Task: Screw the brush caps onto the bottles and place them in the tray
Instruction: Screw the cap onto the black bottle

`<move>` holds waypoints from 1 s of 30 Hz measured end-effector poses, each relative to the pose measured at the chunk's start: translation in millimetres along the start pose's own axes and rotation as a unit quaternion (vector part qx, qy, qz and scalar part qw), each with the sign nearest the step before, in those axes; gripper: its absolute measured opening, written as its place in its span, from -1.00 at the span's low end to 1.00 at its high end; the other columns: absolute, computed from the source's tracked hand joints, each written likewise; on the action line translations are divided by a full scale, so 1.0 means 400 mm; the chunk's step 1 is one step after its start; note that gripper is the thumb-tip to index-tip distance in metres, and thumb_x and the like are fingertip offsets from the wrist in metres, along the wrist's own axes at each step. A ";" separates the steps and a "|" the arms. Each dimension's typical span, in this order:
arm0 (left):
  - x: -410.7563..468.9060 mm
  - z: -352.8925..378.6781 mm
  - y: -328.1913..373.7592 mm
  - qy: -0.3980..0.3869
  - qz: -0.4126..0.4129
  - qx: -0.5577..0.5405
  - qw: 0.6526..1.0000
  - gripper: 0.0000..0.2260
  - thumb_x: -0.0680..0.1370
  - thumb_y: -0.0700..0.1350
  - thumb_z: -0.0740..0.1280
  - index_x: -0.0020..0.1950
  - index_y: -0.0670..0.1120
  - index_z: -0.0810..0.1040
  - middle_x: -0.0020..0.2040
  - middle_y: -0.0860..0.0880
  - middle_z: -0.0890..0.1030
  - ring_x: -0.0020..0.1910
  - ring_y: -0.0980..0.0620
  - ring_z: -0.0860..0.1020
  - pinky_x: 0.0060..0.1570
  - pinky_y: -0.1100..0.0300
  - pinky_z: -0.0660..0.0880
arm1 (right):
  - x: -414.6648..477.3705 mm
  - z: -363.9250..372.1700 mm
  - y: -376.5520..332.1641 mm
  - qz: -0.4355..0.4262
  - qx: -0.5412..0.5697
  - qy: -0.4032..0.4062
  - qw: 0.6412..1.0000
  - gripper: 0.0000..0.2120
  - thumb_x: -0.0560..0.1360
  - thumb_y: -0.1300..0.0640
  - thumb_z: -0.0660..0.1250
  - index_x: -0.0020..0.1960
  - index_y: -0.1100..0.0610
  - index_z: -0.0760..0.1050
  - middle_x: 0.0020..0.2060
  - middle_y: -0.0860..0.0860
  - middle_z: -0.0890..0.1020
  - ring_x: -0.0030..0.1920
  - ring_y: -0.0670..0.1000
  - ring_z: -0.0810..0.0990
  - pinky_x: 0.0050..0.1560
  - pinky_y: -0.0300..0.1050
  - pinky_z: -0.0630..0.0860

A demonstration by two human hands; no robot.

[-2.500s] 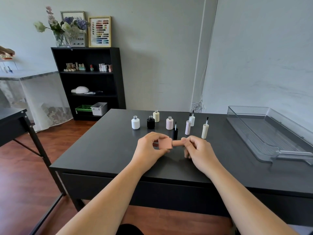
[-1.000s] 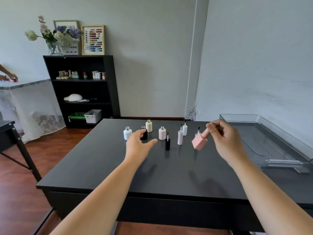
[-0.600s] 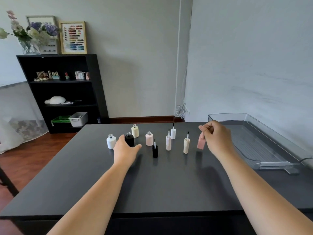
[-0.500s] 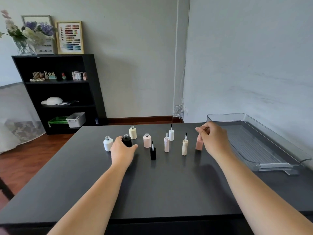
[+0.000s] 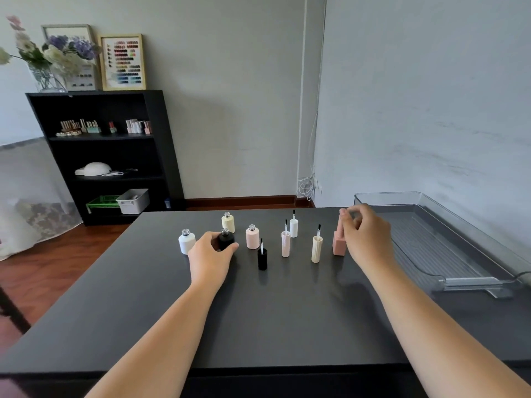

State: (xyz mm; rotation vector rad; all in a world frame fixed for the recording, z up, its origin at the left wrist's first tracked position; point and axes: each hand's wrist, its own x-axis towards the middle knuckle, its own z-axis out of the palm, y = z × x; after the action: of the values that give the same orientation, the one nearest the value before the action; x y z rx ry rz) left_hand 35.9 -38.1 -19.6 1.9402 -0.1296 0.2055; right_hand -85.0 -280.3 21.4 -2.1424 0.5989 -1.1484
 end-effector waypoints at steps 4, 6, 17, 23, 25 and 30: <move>-0.043 -0.023 0.009 -0.015 0.012 -0.024 1.000 -0.79 0.39 -0.07 0.48 -0.05 0.09 0.52 -0.18 0.23 0.54 -0.16 0.28 0.51 -0.29 0.43 0.32 | -0.057 -0.011 -0.051 -0.087 0.034 0.034 0.995 -0.81 0.54 0.08 0.25 -0.24 0.08 0.43 -0.50 0.01 0.51 -0.44 0.02 0.47 -0.35 -0.11 0.37; -0.065 -0.035 0.012 -0.024 0.016 -0.033 0.999 -0.79 0.39 -0.06 0.48 -0.06 0.13 0.52 -0.16 0.23 0.56 -0.12 0.26 0.52 -0.29 0.44 0.32 | -0.094 0.000 -0.079 -0.114 0.048 0.009 0.992 -0.79 0.51 0.13 0.30 -0.30 0.07 0.42 -0.56 -0.01 0.42 -0.51 -0.02 0.38 -0.22 -0.08 0.44; -0.161 -0.097 0.009 -0.058 0.067 -0.020 0.996 -0.77 0.36 -0.07 0.51 -0.13 0.19 0.53 -0.17 0.22 0.61 -0.14 0.32 0.56 -0.25 0.50 0.37 | -0.197 0.143 -0.134 -0.056 0.034 -0.231 0.971 -0.69 0.46 -0.03 0.37 0.16 0.06 0.54 -0.44 -0.10 0.46 -0.22 -0.06 0.49 -0.18 -0.20 0.38; -0.163 -0.103 0.000 -0.075 0.075 -0.021 0.994 -0.78 0.36 -0.08 0.52 -0.11 0.15 0.55 -0.16 0.18 0.63 -0.14 0.28 0.57 -0.25 0.53 0.43 | -0.191 0.191 -0.148 -0.021 0.012 -0.248 0.969 -0.66 0.44 0.01 0.41 0.17 0.11 0.54 -0.41 -0.08 0.48 -0.26 -0.05 0.50 -0.20 -0.18 0.36; -0.161 -0.102 -0.003 -0.080 0.077 -0.015 0.994 -0.78 0.36 -0.08 0.52 -0.07 0.11 0.57 -0.15 0.17 0.63 -0.13 0.26 0.58 -0.21 0.48 0.43 | -0.192 0.197 -0.150 -0.023 0.005 -0.249 0.968 -0.70 0.45 0.06 0.41 0.13 0.15 0.55 -0.41 -0.09 0.45 -0.26 -0.04 0.48 -0.21 -0.18 0.35; -0.157 -0.102 -0.005 -0.082 0.083 -0.015 0.993 -0.75 0.37 -0.08 0.51 -0.01 0.09 0.57 -0.10 0.16 0.62 -0.10 0.26 0.56 -0.18 0.48 0.42 | -0.199 0.175 -0.162 -0.046 0.021 -0.232 0.971 -0.85 0.43 0.11 0.44 -0.04 0.11 0.54 -0.33 -0.03 0.49 -0.25 0.00 0.47 -0.28 -0.22 0.36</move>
State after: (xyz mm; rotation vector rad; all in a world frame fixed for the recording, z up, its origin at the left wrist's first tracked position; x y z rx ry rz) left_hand -28.4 0.3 -19.7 1.9156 -0.4003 0.1532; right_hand -60.4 -162.1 -7.4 -2.3115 0.2621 -0.6562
